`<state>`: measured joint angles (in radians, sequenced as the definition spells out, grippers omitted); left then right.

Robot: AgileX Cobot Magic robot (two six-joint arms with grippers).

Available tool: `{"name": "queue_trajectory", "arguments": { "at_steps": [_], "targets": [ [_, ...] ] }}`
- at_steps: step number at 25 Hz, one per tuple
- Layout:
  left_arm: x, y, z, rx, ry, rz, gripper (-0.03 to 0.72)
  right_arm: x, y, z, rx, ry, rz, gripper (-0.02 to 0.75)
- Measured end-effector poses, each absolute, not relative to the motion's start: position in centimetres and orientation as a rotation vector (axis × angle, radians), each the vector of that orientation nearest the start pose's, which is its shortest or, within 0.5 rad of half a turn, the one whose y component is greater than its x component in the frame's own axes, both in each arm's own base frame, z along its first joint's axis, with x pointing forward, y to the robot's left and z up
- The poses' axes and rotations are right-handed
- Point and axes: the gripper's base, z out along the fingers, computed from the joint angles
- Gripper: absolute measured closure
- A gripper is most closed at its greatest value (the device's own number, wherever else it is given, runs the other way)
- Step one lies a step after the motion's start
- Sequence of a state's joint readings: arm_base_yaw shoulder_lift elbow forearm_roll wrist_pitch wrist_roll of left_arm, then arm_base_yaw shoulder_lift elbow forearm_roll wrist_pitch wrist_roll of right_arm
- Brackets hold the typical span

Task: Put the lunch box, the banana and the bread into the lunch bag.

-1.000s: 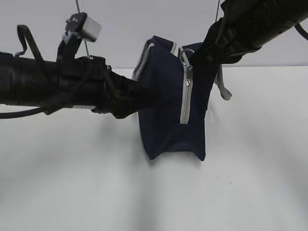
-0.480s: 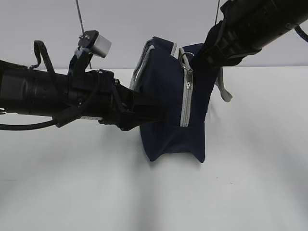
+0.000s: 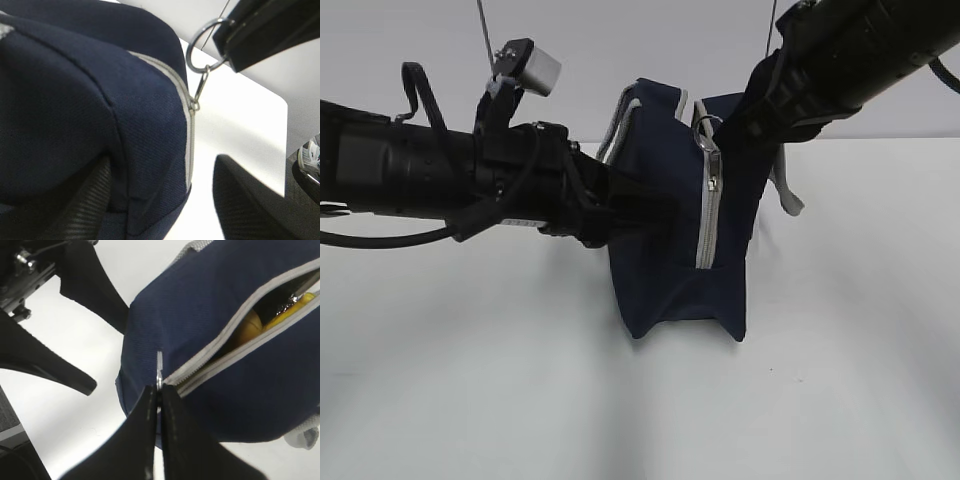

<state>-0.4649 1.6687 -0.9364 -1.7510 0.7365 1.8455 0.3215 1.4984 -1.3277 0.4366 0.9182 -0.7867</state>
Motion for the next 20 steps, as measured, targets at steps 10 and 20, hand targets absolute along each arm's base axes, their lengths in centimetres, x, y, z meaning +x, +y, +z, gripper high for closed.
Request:
{"name": "queue_trajectory", "arguments": {
  "at_steps": [10, 20],
  "targets": [
    [27.83, -20.83, 22.88, 0.950, 1.854, -1.029, 0.521, 29.28, 13.00, 33.80, -1.129, 2.216, 0.356, 0.754],
    [27.57, -20.93, 22.95, 0.965, 1.848, -1.065, 0.692, 29.77, 13.11, 34.22, -1.122, 2.197, 0.344, 0.754]
  ]
}}
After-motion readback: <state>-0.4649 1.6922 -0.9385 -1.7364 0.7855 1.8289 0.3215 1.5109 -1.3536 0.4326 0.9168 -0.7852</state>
